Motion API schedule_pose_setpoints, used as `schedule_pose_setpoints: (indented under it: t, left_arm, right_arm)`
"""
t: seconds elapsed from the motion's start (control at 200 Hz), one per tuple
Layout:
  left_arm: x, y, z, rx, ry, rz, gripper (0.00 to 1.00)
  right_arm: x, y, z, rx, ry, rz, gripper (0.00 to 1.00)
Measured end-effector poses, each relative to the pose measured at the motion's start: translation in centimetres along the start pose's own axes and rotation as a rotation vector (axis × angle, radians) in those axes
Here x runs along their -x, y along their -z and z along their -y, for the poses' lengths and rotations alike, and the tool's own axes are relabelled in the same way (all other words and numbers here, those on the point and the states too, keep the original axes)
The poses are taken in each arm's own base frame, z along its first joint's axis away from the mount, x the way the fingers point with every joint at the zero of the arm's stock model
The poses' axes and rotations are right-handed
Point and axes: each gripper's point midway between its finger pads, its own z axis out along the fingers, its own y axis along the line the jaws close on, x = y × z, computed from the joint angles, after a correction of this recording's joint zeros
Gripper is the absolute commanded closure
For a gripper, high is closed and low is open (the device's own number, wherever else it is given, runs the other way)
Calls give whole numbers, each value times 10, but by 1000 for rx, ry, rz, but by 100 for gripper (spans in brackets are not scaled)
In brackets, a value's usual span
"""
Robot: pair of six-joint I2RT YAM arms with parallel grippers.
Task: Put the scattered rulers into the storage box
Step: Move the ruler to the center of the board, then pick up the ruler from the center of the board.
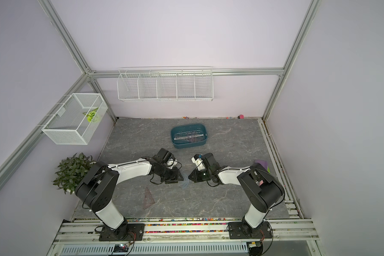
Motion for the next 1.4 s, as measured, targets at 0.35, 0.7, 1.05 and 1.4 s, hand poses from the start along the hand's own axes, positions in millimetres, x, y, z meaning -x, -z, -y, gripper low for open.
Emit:
schedule_pose_setpoints:
  t: [0.35,0.7,1.05,1.4]
  left_arm:
    - [3,0,-2,2,21,10,53]
    - [18,-3,0,-16,42,17,47]
    - [27,-6,2,-23,38,32,47]
    - [31,1,1,-9,29,74,46]
  right_arm:
    - [7,-11,0,25,0,-1,88]
    - [-6,-18,13,44,-9,-7,90]
    - [-6,-18,14,84,9,19,91]
    - [-4,-11,14,36,-25,-11,90]
